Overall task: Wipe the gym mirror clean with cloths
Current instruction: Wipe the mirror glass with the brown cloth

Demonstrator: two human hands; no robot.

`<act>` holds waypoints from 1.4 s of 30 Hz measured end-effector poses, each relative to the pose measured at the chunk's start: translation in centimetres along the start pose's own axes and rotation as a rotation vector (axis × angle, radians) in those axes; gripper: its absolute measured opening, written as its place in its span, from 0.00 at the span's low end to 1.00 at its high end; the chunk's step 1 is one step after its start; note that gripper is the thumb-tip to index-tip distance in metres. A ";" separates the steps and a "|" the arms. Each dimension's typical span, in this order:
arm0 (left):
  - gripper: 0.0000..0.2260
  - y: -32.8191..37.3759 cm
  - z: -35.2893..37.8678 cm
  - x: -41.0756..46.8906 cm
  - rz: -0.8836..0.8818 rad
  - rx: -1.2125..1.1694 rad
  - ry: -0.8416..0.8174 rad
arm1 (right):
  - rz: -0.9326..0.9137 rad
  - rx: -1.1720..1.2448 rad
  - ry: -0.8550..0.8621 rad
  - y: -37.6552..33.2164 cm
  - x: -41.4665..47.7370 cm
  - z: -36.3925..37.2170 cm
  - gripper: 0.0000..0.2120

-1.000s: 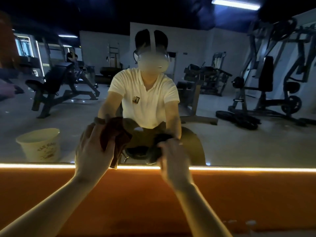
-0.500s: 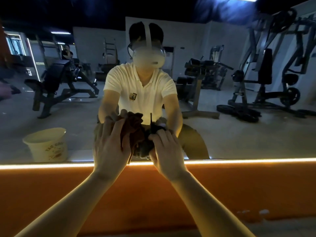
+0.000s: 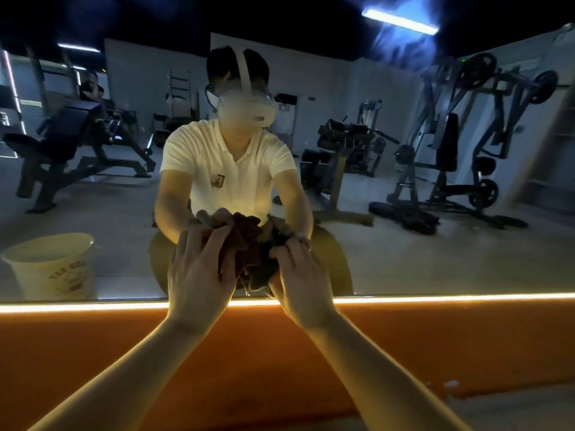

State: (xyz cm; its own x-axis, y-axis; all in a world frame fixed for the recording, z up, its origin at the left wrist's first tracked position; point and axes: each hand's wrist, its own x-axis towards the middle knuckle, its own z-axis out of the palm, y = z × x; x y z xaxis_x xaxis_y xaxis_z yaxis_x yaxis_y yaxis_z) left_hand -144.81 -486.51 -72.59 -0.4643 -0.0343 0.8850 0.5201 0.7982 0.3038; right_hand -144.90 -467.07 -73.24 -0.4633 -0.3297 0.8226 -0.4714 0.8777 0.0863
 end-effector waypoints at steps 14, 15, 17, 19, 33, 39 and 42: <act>0.14 -0.8 -1.4 -0.4 -0.026 0.040 -0.055 | 0.481 0.148 0.294 5.0 1.3 -2.8 0.09; 0.16 -0.9 -1.5 -0.5 -0.038 0.043 -0.061 | 0.611 0.132 0.389 6.4 1.2 -3.5 0.08; 0.17 -1.0 -1.6 -0.4 -0.054 0.051 -0.065 | 0.798 0.111 0.454 6.6 1.4 -3.5 0.09; 0.17 -0.9 -1.5 -0.2 -0.065 0.050 -0.062 | 0.762 0.140 0.409 4.0 2.3 -2.5 0.10; 0.16 0.8 -1.4 -0.3 -0.172 0.046 -0.038 | 0.791 0.029 0.364 8.7 0.2 -5.7 0.10; 0.15 1.6 -1.0 0.0 -0.163 0.036 -0.018 | 0.264 0.252 -0.107 -2.2 2.1 -2.0 0.03; 0.15 1.7 -1.2 -0.1 -0.153 0.063 -0.014 | 0.242 0.210 -0.091 1.2 1.5 -2.7 0.08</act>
State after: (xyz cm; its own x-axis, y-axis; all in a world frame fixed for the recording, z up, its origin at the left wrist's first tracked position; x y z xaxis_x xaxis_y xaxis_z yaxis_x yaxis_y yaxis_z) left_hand -143.09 -485.87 -71.72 -0.5447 -0.1509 0.8249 0.3963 0.8206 0.4118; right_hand -144.12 -465.51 -70.41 -0.6416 -0.1589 0.7504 -0.4794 0.8467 -0.2307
